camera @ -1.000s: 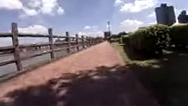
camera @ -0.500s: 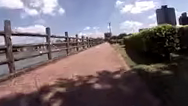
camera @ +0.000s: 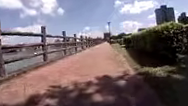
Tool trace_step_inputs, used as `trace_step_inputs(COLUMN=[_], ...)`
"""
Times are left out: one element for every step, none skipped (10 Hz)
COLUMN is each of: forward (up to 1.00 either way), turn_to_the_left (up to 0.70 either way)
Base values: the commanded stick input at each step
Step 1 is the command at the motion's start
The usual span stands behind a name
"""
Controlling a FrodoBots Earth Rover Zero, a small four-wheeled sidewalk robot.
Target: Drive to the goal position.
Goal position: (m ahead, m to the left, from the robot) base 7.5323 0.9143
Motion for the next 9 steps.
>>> trace_step_inputs(forward=[0.7, 0.7, 0.7, 0.7, 0.7, 0.7, 0.7, 0.7, 0.7], turn_to_the_left=[0.0, 0.0, 0.0, 0.0, 0.0, 0.0, 0.0, 0.0, 0.0])
